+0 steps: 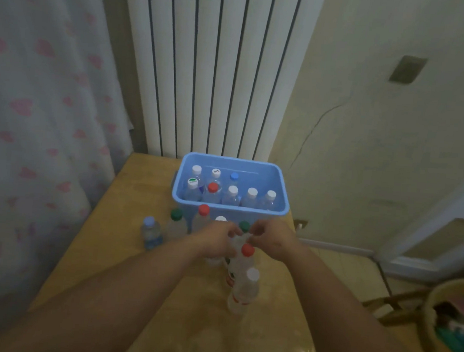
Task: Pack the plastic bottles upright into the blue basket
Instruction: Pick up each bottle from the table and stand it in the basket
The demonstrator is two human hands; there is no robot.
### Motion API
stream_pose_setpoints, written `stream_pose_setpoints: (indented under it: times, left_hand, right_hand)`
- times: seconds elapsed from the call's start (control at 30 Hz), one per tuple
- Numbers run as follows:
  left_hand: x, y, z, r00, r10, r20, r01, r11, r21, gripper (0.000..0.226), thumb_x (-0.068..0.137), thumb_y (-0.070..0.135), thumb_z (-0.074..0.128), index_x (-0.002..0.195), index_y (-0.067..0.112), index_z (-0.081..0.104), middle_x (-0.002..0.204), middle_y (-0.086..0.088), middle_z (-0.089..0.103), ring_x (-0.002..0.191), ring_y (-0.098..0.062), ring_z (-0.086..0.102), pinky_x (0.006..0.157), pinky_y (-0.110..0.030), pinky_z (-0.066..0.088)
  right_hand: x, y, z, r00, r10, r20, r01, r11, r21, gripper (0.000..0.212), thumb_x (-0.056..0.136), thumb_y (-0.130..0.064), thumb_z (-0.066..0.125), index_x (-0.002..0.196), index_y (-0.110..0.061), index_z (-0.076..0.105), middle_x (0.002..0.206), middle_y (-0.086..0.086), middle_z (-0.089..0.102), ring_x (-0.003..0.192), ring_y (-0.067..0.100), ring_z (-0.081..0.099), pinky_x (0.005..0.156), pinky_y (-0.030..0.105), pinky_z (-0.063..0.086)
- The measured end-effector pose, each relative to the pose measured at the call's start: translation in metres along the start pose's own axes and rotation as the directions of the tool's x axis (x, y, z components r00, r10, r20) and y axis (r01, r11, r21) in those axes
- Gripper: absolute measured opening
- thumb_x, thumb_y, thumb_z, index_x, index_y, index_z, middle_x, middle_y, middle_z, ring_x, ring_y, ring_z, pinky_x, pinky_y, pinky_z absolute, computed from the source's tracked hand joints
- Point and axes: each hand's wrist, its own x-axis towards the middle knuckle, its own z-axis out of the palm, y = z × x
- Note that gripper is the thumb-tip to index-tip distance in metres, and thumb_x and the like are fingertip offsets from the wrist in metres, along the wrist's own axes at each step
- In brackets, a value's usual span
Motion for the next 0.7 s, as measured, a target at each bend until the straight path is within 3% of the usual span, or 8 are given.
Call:
stream_pose_setpoints:
  times: [0.13,0.23,0.37,0.6,0.7]
  left_hand:
    - [-0.006,0.004,0.027,0.997,-0.029,0.067,0.026,0.998,0.052,0.042,0.087,0.018,0.067,0.127,0.026,0.059,0.122,0.001,0.060,0.113,-0.020,0.057,0.093,-0.031,0.048]
    - [-0.015,0.009,0.039,0.987,-0.037,0.156,0.017,0.992,0.128,0.044,0.093,0.014,0.059,0.137,0.022,0.053,0.132,-0.001,0.057,0.120,-0.023,0.055,0.094,-0.029,0.045]
    - [-0.024,0.013,0.047,0.968,-0.048,0.247,-0.013,0.971,0.240,0.043,0.096,0.014,0.055,0.138,0.012,0.051,0.138,-0.010,0.055,0.122,-0.027,0.053,0.104,-0.038,0.044]
    - [-0.031,0.013,0.045,0.972,-0.088,0.218,0.047,0.982,0.183,0.045,0.093,0.013,0.060,0.137,0.011,0.052,0.135,-0.009,0.058,0.121,-0.027,0.055,0.104,-0.039,0.045]
    - [-0.034,0.007,0.046,0.972,-0.102,0.213,0.082,0.991,0.103,0.063,0.089,0.014,0.068,0.147,0.016,0.041,0.139,-0.005,0.055,0.124,-0.024,0.053,0.103,-0.034,0.044]
  right_hand:
    - [-0.010,0.020,0.014,0.996,-0.020,0.091,0.020,1.000,-0.007,0.018,0.079,-0.034,0.074,0.093,-0.025,0.070,0.092,-0.006,0.068,0.087,0.011,0.061,0.077,0.028,0.052]
    - [-0.016,0.026,0.026,0.980,-0.042,0.193,0.057,0.996,-0.069,0.025,0.082,-0.024,0.070,0.107,-0.022,0.067,0.107,0.000,0.066,0.097,0.017,0.061,0.090,0.034,0.052]
    - [-0.020,0.026,0.041,0.959,-0.038,0.282,0.099,0.974,-0.205,0.044,0.078,-0.027,0.075,0.120,-0.027,0.061,0.116,0.002,0.061,0.101,0.020,0.059,0.088,0.033,0.052]
    - [-0.024,0.025,0.052,0.977,-0.001,0.214,0.059,0.962,-0.266,0.045,0.079,-0.019,0.074,0.121,-0.023,0.058,0.114,0.005,0.058,0.098,0.021,0.059,0.081,0.031,0.053]
    - [-0.027,0.022,0.044,0.987,-0.051,0.156,0.081,0.978,-0.192,0.034,0.076,-0.024,0.074,0.107,-0.025,0.061,0.104,0.002,0.061,0.090,0.018,0.058,0.071,0.027,0.048]
